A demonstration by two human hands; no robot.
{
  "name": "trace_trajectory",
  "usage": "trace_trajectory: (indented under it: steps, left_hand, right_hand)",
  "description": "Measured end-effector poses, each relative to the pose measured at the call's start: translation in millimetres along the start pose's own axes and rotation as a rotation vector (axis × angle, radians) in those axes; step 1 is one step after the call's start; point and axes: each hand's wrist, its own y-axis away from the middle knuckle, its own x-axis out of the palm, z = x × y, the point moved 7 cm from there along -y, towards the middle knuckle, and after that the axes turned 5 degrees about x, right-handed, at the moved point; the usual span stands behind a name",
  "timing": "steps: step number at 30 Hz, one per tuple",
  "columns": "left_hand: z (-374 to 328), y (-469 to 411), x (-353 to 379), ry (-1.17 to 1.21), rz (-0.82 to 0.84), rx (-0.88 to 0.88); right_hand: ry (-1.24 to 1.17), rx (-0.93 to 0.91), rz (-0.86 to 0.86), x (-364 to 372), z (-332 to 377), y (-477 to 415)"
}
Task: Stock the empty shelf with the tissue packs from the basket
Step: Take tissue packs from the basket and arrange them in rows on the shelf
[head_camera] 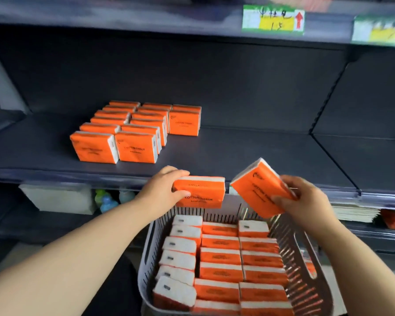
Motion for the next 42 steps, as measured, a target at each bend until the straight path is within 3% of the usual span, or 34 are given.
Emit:
trace_trajectory:
  steps: [5,10,17,27,42]
  left_hand:
    - [-3.6,-33.0,-25.1,0.091,-0.137,0.054]
    - [0.8,-75.2,-35.4,0.003,-0.187,0.156]
    - [15.6,-127.5,-26.0,-0.386,-0.091,0.33]
    - [30.4,-167.4,-17.1,-0.668,0.0,0.255]
    - [27.9,-189.2,-9.8,-0.667,0.065,0.141]
  right_hand:
    - [0.031,-0.076,-0.041,-0.3,51.2,-42.0]
    - [0.216,-0.16,-0.015,23.8,109.0,-106.8]
    - [0.492,-0.241,0.055,95.1,172.5,-186.6]
    - [0.677,-0.219,0.055,178.5,200.0,-245.4]
    - [0.781,-0.3,0.102,202.0,214.2,-253.9]
